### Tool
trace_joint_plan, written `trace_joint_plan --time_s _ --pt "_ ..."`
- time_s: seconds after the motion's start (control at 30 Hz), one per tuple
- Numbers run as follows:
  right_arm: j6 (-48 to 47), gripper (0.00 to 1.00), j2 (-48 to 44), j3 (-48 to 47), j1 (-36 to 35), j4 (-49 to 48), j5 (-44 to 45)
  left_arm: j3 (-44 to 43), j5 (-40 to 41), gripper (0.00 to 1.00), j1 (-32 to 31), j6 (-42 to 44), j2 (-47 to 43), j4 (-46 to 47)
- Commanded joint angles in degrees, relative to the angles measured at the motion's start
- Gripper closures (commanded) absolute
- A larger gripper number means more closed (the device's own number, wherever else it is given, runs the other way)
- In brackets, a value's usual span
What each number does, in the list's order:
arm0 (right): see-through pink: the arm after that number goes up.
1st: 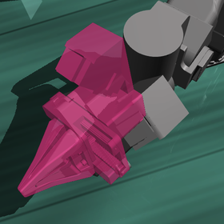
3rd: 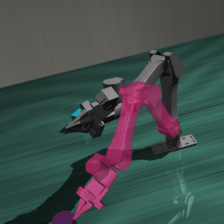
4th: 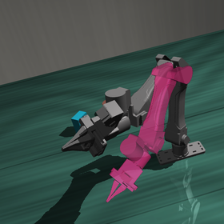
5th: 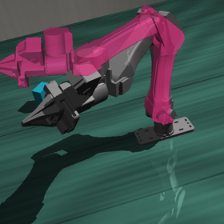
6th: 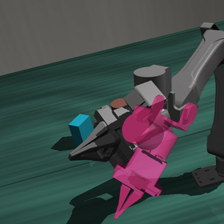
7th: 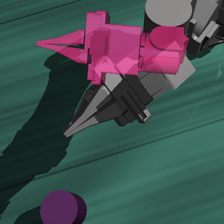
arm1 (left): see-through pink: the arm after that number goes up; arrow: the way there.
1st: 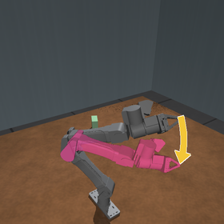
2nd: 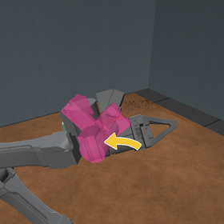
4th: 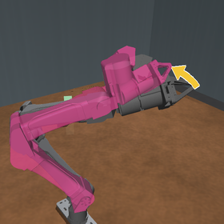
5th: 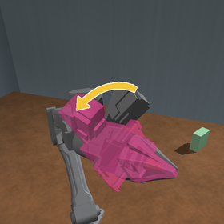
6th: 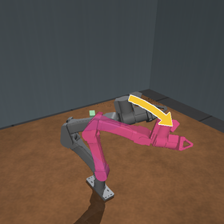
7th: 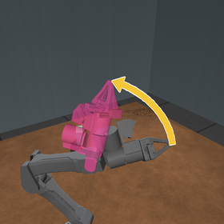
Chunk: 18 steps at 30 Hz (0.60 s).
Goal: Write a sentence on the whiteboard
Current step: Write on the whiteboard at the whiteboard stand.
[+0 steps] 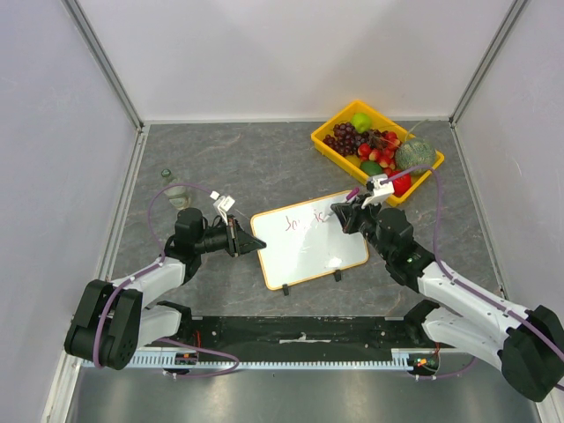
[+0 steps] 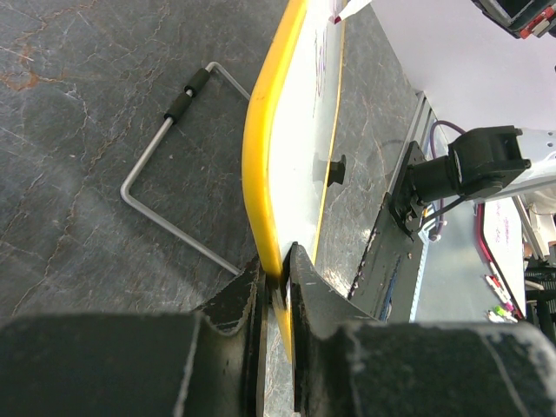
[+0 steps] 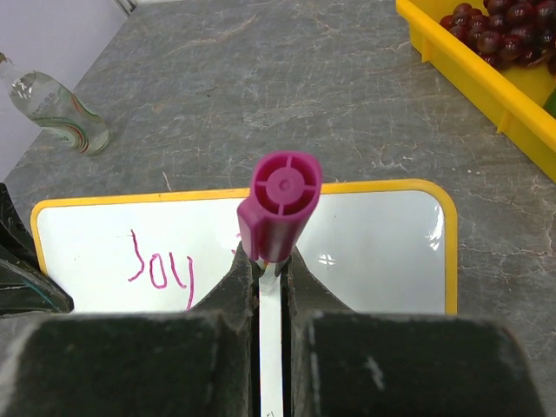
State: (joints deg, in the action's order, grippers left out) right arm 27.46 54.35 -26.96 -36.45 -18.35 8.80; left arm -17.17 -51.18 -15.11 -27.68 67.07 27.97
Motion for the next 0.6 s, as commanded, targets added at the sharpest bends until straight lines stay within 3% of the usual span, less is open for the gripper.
trace_joint_plan --time_s 0.0,0.37,0.57 --pt "-0.13 1.0 -0.56 1.29 0.32 -0.72 -0.71 0.29 0.82 0.98 0.08 1.67 -0.89 1.65" --pt "3.03 1.0 1.46 -0.02 0.41 -4.24 -2.91 0.29 0.9 0.98 0.08 1.58 -0.97 1.65" --pt "4.96 1.0 -3.01 -0.81 0.59 -2.66 -3.87 0.29 0.9 0.98 0.08 1.58 -0.89 1.65"
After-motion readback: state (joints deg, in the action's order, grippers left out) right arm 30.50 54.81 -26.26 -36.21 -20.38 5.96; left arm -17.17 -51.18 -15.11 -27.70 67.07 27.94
